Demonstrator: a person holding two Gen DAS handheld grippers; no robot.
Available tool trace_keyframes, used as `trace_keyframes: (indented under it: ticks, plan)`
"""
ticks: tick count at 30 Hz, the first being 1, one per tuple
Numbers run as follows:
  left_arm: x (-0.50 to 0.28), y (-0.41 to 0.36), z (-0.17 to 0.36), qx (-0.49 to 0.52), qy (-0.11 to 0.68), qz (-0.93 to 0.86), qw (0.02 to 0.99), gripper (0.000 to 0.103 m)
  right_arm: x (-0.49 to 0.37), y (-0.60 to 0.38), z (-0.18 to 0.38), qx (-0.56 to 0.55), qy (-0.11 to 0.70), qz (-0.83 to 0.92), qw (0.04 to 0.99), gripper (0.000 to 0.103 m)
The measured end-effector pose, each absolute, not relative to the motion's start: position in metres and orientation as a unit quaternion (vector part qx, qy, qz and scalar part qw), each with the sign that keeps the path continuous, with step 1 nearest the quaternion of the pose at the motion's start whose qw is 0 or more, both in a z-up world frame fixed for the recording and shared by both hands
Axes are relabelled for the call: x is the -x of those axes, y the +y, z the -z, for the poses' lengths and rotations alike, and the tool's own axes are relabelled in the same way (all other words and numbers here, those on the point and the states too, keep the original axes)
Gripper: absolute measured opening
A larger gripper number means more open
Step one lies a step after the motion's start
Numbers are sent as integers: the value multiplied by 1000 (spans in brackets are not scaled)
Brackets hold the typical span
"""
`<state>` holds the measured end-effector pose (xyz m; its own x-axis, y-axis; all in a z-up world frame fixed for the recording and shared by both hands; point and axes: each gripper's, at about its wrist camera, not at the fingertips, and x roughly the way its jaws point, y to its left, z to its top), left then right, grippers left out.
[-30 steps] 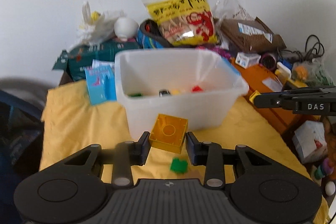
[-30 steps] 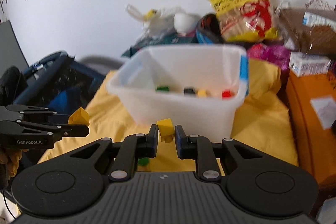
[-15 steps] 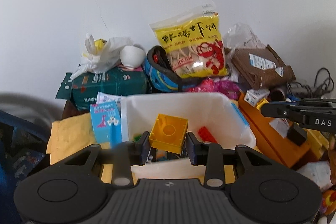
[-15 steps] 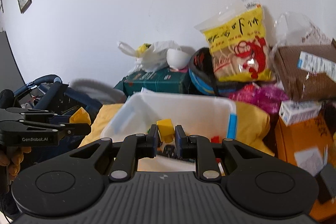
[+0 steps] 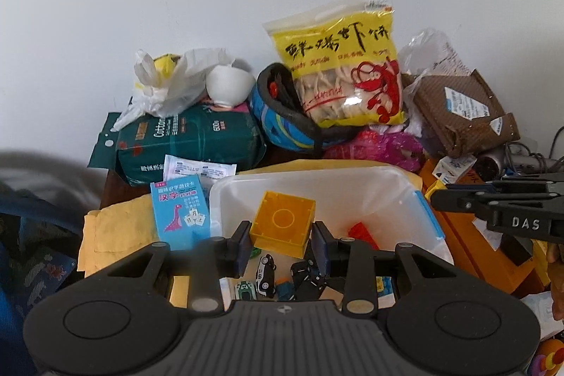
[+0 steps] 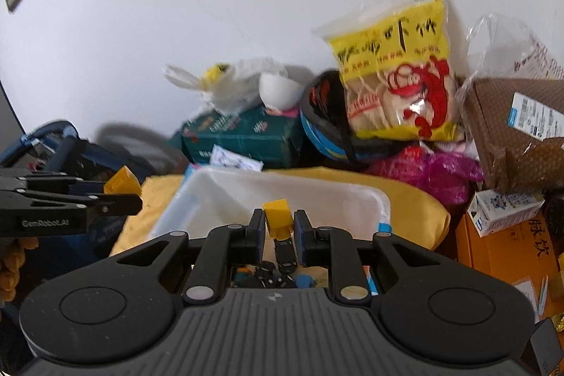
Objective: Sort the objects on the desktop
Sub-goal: 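Carry both yellow blocks over the bin and release them, then grasp the tan wooden cube with the right tool while the left grasps the green block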
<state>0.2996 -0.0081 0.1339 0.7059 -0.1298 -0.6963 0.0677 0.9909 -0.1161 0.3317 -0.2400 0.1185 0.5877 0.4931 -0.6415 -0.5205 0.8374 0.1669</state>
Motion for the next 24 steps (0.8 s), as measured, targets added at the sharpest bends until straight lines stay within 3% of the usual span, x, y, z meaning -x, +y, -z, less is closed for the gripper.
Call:
trace_keyframes:
  ticks: [9, 10, 11, 12, 13, 14, 24]
  plan:
    - [-329, -15, -130, 37, 411, 51, 910, 41, -363, -229, -103, 46, 403, -267, 874, 20]
    - [-331, -17, -127, 35, 414, 46, 908, 52, -366, -228, -101, 49, 406, -264, 873, 21]
    - [-333, -18, -124, 31, 420, 38, 906, 68, -368, -227, -99, 52, 411, -261, 872, 25]
    - [-335, -19, -118, 23, 424, 21, 905, 74, -371, -227, -96, 55, 416, -254, 871, 31]
    - [-334, -20, -113, 16, 428, 10, 904, 75, -372, -226, -93, 57, 420, -246, 872, 52]
    - [-333, -19, -108, 14, 431, 7, 902, 75, -372, -226, -91, 59, 420, -240, 874, 64]
    - [-232, 19, -42, 64, 414, 14, 908, 75, -293, -231, -63, 62, 384, -298, 872, 63]
